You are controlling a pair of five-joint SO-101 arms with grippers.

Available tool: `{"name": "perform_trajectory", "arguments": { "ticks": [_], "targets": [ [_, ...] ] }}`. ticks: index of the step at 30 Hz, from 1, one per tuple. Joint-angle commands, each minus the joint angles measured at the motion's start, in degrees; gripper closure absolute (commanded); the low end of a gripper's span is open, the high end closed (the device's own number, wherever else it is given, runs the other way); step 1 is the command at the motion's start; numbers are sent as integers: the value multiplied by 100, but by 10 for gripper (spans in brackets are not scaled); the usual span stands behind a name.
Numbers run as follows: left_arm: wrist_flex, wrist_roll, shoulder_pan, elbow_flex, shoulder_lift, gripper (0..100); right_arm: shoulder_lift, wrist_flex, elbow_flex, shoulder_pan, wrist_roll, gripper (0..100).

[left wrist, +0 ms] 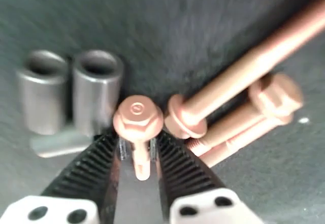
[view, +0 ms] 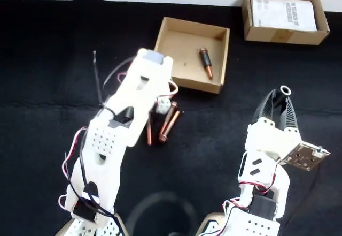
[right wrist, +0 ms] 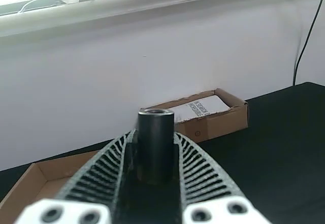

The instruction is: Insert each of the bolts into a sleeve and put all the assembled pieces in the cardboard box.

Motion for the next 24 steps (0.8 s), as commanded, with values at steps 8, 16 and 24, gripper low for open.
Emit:
{"name": "perform_trajectory", "arguments": {
  "ticks": [8,16,24],
  "targets": [
    [0,-44,514,-277,-2765,991,-84,-277,576,-479,44,991],
    [-563,-457,1552,-259,-4374,991,-66,-919,778,-1033,62,991],
    [-1248,-914,1930,-251,-5033,991,-57,-892,778,-1288,62,991]
  ]
}}
